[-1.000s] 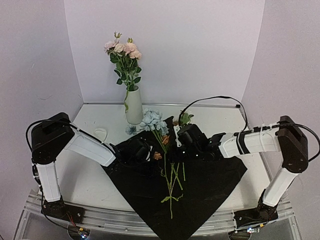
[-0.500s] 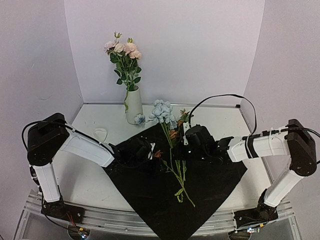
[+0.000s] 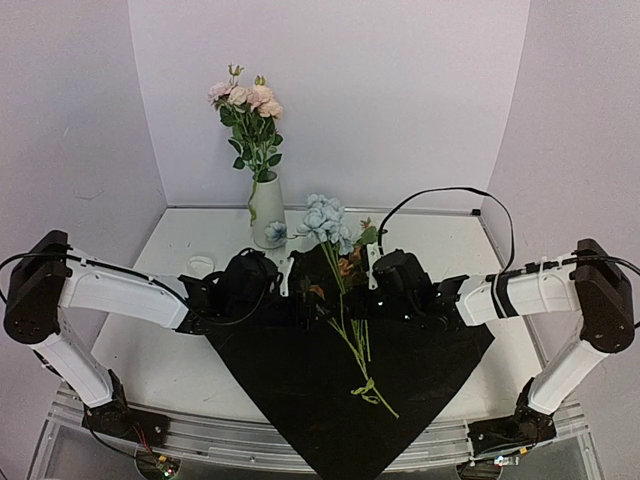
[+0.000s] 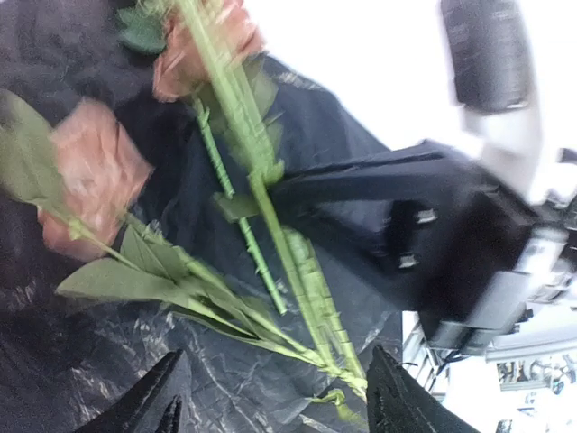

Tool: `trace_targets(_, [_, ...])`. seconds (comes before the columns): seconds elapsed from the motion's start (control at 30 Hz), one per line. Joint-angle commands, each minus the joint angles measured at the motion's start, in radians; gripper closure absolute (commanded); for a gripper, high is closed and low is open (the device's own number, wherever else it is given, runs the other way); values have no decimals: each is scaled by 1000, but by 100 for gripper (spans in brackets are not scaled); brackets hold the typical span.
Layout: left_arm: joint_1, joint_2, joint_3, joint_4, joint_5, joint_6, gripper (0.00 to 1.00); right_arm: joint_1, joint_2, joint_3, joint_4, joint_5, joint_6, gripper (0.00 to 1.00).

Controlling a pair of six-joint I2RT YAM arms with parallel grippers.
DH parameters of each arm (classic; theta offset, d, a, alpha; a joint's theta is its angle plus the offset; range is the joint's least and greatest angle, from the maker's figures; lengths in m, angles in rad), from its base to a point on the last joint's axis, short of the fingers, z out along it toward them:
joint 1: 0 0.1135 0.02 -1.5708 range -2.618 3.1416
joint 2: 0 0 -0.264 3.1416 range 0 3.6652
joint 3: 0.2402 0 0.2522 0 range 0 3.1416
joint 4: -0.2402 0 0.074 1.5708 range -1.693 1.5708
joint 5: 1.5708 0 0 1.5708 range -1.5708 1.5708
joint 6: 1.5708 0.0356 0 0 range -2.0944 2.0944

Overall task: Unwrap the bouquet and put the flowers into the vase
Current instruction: Pick up the fake flower from the wrapping paper.

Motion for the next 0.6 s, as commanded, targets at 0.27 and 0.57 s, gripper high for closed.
trace_targets(0.27, [71,-14,99,12,-44,-20,54,-1,-42,-13,43,-14,-40,97])
trace_targets(0.57, [150,95,219,14,26,-38,60,-2,-43,-12,44,-21,-46,97])
